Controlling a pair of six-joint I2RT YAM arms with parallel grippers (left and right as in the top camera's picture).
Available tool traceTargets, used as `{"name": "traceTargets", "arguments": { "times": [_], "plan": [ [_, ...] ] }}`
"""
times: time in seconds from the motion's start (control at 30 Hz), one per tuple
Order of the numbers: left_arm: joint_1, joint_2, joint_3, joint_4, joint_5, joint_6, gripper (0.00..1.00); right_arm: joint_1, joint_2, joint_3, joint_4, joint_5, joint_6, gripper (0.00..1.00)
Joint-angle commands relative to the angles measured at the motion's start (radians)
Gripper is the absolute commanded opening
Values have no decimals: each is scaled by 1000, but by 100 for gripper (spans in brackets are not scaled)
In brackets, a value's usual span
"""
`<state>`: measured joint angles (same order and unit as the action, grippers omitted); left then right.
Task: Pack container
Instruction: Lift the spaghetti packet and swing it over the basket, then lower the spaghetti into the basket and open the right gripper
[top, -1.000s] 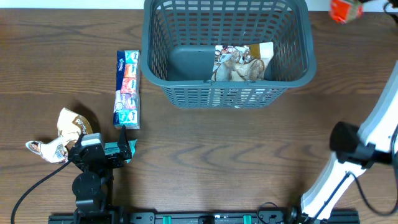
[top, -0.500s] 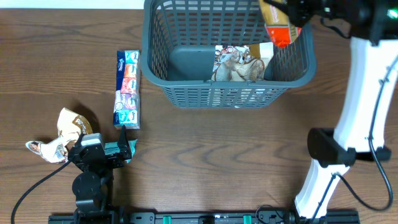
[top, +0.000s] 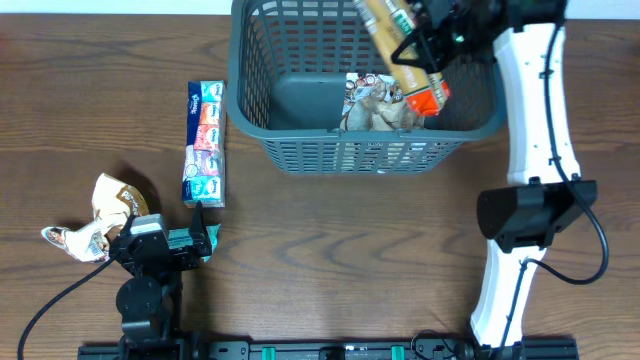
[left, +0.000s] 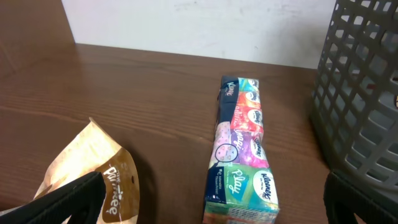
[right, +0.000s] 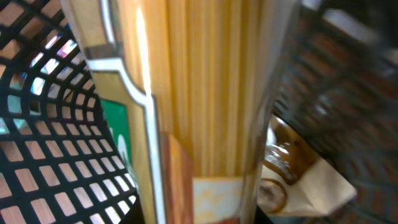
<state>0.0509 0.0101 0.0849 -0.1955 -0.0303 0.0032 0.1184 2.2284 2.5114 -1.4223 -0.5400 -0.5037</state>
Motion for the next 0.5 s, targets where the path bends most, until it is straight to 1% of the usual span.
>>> {"name": "traceTargets", "arguments": {
  "times": [0.0, 0.23, 0.47],
  "plan": [
    [5, -6, -18, -26, -5, -2, 98, 44, -47, -43, 15, -5, -31, 1],
    [5, -6, -18, -26, -5, -2, 99, 84, -46, -204, 39, 83, -37, 1],
    [5, -6, -18, -26, -5, -2, 99, 76, -44, -303, 76, 209, -36, 1]
  ]
}}
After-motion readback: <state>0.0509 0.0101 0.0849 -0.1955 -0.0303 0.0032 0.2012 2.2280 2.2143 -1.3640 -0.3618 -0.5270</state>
